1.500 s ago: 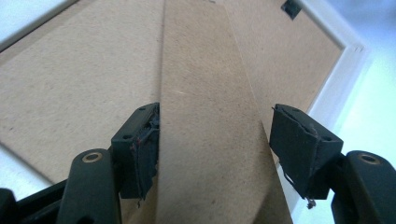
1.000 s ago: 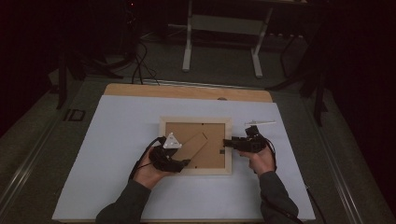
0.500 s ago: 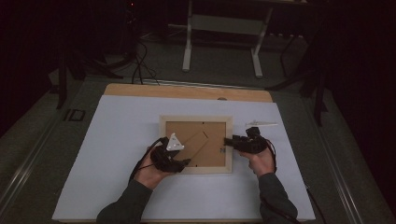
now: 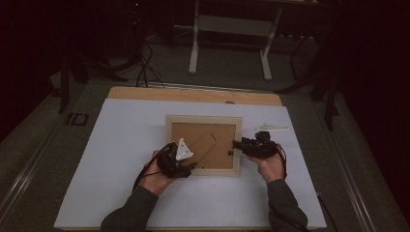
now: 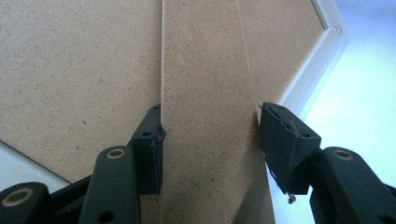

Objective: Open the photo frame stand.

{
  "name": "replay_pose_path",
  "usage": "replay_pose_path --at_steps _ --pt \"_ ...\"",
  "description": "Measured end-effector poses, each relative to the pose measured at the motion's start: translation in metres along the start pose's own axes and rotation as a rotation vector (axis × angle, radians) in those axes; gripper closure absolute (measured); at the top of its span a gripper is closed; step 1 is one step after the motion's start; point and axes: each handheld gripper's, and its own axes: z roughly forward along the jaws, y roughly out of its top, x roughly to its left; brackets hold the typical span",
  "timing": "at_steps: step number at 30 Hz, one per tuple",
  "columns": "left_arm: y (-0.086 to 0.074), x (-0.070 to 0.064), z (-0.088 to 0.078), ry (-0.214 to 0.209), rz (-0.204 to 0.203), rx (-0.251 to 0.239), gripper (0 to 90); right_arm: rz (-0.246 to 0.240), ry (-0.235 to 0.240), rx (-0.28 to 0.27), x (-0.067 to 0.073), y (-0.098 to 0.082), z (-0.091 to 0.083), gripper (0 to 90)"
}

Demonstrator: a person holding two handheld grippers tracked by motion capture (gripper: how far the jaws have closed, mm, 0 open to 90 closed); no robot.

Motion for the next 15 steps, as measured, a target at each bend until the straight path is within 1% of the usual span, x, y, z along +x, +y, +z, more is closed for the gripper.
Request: replay_pose_path --at_steps 2,3,6,7,10,12,15 --pt "-0.0001 -0.0002 0.0000 0.001 0.003 -0.001 46.4 -0.002 0.001 0.003 -0.0001 0.0004 -0.0004 60.0" --pt "-0.0003 -0.0010 -0.0002 0.006 0.014 -0.004 46.4 -0.003 0.002 0.004 -0.0001 0.0007 -0.0005 59.9" --pt "-0.0005 -0.0019 -0.0006 0.012 0.025 -0.009 46.3 -0.014 0.009 0.023 -0.0013 0.0033 -0.0005 59.2" --pt "-0.0006 -0.0024 -0.0005 0.015 0.027 -0.010 46.3 -0.008 0.015 0.030 -0.0020 0.0041 -0.0002 58.7" --pt "-0.0013 -0.0034 -0.0007 0.021 0.042 -0.019 46.3 0.014 0.057 0.048 -0.0061 0.0063 0.0008 54.4" --pt "-0.0015 -0.0043 -0.0014 0.027 0.054 -0.020 46.3 0.011 0.065 0.064 -0.0067 0.0071 0.0024 51.1" --pt "-0.0018 -0.0053 -0.0015 0.033 0.064 -0.030 46.3 0.016 0.107 0.093 -0.0078 0.0080 0.0065 47.4"
